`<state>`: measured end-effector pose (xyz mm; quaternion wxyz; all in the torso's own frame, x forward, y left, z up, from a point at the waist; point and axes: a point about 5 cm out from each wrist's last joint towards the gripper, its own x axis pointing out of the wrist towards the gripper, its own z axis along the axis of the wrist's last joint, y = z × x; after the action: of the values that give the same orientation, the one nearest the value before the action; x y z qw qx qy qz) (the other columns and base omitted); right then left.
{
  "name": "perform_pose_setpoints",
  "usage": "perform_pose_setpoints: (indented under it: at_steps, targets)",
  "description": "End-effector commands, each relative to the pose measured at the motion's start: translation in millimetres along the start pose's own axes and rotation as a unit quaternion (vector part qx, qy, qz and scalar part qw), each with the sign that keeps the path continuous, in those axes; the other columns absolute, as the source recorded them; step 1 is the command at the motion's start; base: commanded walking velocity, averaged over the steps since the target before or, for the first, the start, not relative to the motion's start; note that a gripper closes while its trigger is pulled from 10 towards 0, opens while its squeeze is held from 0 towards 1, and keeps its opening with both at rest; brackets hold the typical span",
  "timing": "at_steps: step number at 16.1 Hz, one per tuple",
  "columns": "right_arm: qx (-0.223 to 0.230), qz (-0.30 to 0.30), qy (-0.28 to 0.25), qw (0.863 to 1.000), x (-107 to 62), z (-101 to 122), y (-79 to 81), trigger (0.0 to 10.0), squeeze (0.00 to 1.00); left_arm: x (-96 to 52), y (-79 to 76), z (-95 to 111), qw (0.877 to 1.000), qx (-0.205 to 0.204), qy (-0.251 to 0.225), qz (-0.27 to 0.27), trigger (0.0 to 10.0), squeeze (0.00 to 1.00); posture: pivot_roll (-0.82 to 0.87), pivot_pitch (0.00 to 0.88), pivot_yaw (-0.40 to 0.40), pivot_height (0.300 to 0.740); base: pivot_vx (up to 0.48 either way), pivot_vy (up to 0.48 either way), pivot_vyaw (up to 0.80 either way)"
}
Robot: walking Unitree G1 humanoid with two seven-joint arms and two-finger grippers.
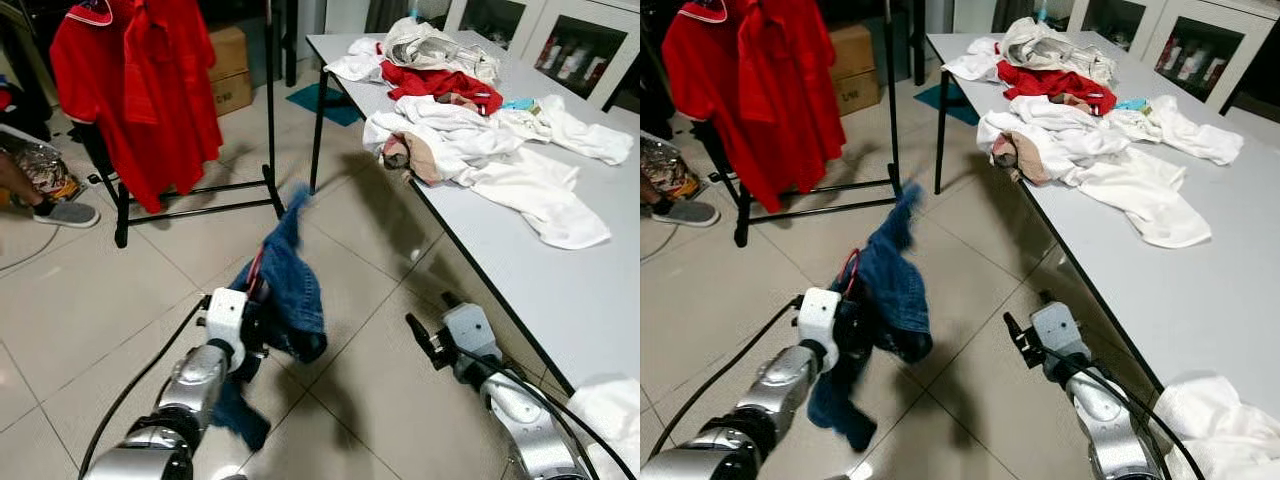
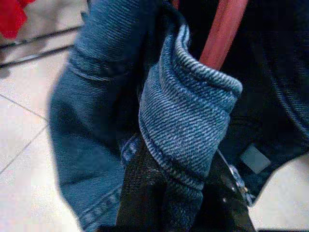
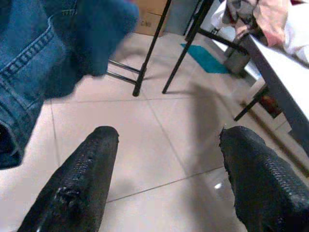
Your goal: Hang hanger
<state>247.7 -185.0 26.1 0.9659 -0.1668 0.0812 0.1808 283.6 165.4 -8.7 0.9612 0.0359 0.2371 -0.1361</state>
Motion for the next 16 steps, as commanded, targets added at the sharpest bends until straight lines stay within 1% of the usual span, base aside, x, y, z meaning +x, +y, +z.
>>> perform_pose_setpoints:
  at_steps: [1,2,3,5,7,8,9,10,11,12,13,14,16]
  targets:
    - [-0.065,0.004,-0.001,0.998,-0.4,1.4,-11.1,10.0,0.00,1.8,-7.3,-1.7,0.998,0.025,0.025,-0.048,10.0,0.00,-0.10,0.000,-0.035,0.740,0.000,0.000,0.00]
    - [-0.097,0.011,0.000,0.995,-1.2,1.4,-15.1,10.0,0.00,1.5,-7.0,-2.2,0.997,0.035,0.032,-0.060,10.0,0.00,-0.10,0.000,-0.036,0.740,0.000,0.000,0.00]
    - [-0.117,0.018,0.000,0.993,-1.9,1.4,-17.1,10.0,0.00,1.4,-6.8,-2.0,0.996,0.042,0.036,-0.068,10.0,0.00,-0.10,0.000,-0.036,0.740,0.000,0.000,0.00]
    - [-0.178,0.053,-0.001,0.983,-3.7,2.2,-18.9,10.0,0.00,2.0,-5.9,1.6,0.992,0.075,0.040,-0.089,10.0,0.00,-0.09,0.000,-0.040,0.740,0.000,0.000,0.00]
    - [-0.212,0.090,-0.007,0.973,-5.0,2.3,-11.8,10.0,0.00,3.1,-5.4,6.2,0.988,0.105,0.040,-0.102,10.0,0.00,-0.09,0.000,-0.041,0.740,0.000,0.000,0.00]
    - [-0.237,0.124,-0.011,0.963,-6.3,0.0,-2.5,10.0,0.00,3.8,-5.9,8.9,0.985,0.126,0.040,-0.114,10.0,0.00,-0.09,0.000,-0.045,0.740,0.000,0.000,0.00]
    - [-0.251,0.147,-0.012,0.957,-7.3,-2.6,4.6,10.0,0.00,4.2,-6.3,10.6,0.982,0.139,0.041,-0.121,10.0,0.00,-0.09,0.000,-0.045,0.740,0.000,0.000,0.00]
    - [-0.267,0.171,-0.012,0.948,-8.6,-5.8,13.5,10.0,0.00,4.0,-8.6,10.5,0.975,0.166,0.046,-0.142,10.0,0.00,-0.09,0.000,-0.044,0.740,0.000,0.000,0.00]
    - [-0.274,0.179,-0.012,0.945,-8.8,-7.0,17.3,10.0,0.00,3.5,-10.6,9.5,0.970,0.182,0.050,-0.156,10.0,0.00,-0.09,0.000,-0.044,0.740,0.000,0.000,0.00]
    - [-0.290,0.192,-0.012,0.937,-8.6,-9.0,23.6,10.0,0.00,2.5,-13.9,7.5,0.960,0.209,0.057,-0.180,10.0,0.00,-0.09,0.000,-0.042,0.740,0.000,0.000,0.00]
    - [-0.303,0.200,-0.014,0.932,-7.9,-9.2,26.6,10.0,0.00,2.1,-15.9,7.0,0.952,0.229,0.060,-0.194,10.0,0.00,-0.09,0.000,-0.042,0.740,0.000,0.000,0.00]
    - [-0.318,0.209,-0.017,0.924,-6.7,-8.9,29.7,10.0,0.00,1.8,-18.6,6.5,0.941,0.256,0.065,-0.212,10.0,0.00,-0.09,0.000,-0.042,0.740,0.000,0.000,0.00]
    - [-0.343,0.212,-0.022,0.915,-1.9,-7.4,31.6,10.0,0.00,1.2,-20.8,6.6,0.924,0.295,0.069,-0.234,10.0,0.00,-0.09,0.000,-0.035,0.740,0.000,0.000,0.00]
